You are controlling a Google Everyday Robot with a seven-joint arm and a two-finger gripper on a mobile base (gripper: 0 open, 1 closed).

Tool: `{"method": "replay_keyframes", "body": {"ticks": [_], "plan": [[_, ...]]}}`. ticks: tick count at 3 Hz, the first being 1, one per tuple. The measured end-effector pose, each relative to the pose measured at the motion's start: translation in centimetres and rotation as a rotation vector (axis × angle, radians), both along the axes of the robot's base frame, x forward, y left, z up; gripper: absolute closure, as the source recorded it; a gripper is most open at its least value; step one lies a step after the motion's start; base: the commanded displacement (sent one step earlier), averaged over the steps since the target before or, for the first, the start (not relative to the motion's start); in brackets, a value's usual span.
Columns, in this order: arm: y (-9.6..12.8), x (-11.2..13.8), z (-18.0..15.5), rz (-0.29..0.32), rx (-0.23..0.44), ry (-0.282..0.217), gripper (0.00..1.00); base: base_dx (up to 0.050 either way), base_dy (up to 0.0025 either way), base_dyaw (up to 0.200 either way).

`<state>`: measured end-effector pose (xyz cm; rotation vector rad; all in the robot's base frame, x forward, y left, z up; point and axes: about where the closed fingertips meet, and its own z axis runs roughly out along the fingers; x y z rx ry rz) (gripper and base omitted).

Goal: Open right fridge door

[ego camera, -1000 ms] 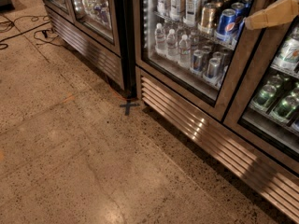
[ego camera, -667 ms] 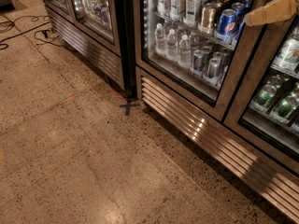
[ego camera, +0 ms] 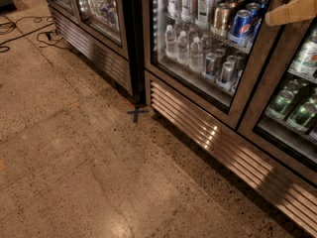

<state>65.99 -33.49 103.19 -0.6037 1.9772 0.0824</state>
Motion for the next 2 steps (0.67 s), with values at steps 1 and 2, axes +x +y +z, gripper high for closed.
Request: {"method": "replay_keyframes", "body": {"ticks": [1,2], "plan": [[-1.43,-3.66,2.17,0.026,0.017,0.023,0.00,0.000,0.00000,0.000],[-1.31,-3.56,2.07,0.029,0.018,0.025,0.00,0.000,0.00000,0.000]]}}
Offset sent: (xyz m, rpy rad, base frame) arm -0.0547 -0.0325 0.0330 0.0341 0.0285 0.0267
